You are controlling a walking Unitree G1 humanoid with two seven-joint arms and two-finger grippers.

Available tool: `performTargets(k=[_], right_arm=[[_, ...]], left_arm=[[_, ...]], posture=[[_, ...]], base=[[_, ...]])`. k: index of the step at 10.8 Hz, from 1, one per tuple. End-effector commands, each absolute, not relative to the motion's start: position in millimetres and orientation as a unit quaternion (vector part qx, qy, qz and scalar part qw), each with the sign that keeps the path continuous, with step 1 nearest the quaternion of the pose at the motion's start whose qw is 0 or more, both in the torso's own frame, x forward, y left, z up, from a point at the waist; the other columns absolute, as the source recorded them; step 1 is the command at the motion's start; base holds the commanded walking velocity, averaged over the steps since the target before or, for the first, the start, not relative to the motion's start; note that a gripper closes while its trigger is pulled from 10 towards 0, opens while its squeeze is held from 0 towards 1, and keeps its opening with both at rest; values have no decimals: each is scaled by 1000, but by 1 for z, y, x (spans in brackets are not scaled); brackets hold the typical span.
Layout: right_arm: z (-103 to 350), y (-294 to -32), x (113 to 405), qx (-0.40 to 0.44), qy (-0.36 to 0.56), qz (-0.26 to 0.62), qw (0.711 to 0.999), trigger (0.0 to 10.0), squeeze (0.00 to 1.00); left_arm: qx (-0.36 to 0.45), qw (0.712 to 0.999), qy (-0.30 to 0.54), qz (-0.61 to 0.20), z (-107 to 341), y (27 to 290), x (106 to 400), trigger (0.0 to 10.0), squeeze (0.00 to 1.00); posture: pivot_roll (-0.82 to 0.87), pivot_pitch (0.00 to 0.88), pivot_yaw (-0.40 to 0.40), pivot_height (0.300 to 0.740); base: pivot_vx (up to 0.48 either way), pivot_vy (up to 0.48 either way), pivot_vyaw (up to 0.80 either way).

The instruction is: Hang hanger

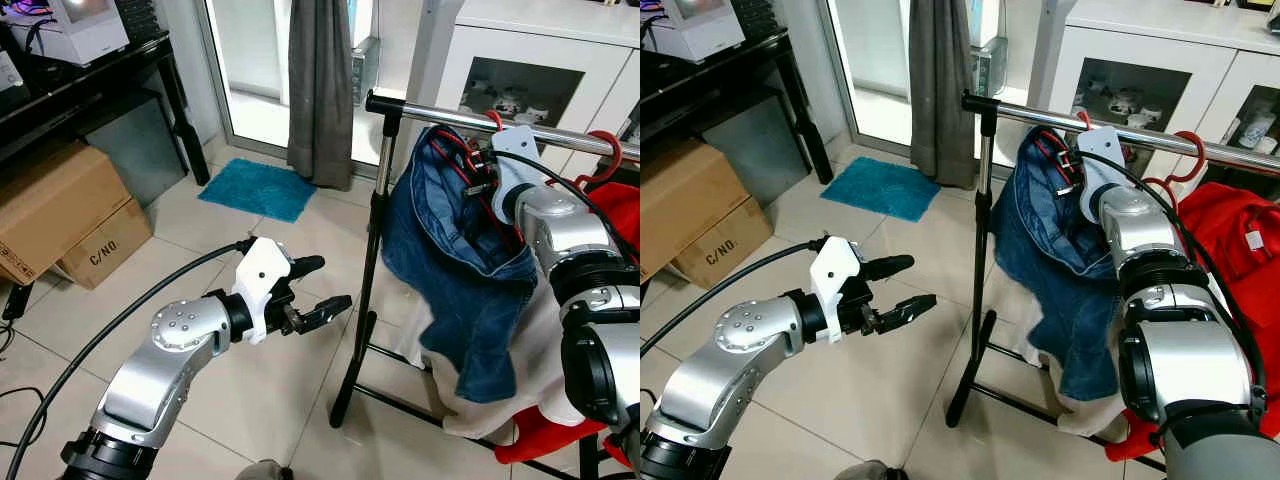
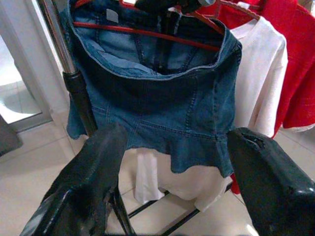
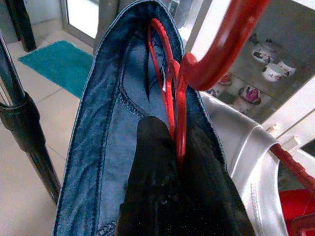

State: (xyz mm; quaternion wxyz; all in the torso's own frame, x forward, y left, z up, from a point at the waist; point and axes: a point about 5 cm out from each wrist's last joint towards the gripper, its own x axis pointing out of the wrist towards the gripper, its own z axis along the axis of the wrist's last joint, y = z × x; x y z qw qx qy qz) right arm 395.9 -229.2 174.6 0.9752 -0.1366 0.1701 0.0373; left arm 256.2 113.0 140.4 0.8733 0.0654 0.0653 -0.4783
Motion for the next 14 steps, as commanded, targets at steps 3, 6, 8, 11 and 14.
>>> performTargets(k=[3, 6, 8, 11, 14], right_arm=[[192, -229, 397, -99, 115, 34, 988, 0, 0], [200, -231, 386, -73, 63, 36, 995, 0, 0], [194, -230, 371, -63, 54, 47, 995, 0, 0], [169, -214, 337, -36, 59, 64, 996, 0, 0], [158, -202, 319, -13, 60, 61, 996, 0, 0]], left_arm=[[83, 891, 57, -443, 142, 117, 260, 10000, 0], [76, 916, 53, -391, 140, 120, 269, 10000, 0], [68, 932, 57, -352, 133, 120, 271, 10000, 0], [70, 939, 72, -329, 123, 125, 269, 10000, 0], [72, 941, 72, -323, 122, 126, 273, 10000, 0]], posture=[[-13, 0, 47, 740], [-27, 0, 55, 740], [-24, 0, 65, 740], [-32, 0, 63, 740], [-44, 0, 51, 740]], base=[[0, 0, 0], [0, 0, 0], [0, 0, 0], [0, 0, 0], [0, 0, 0]])
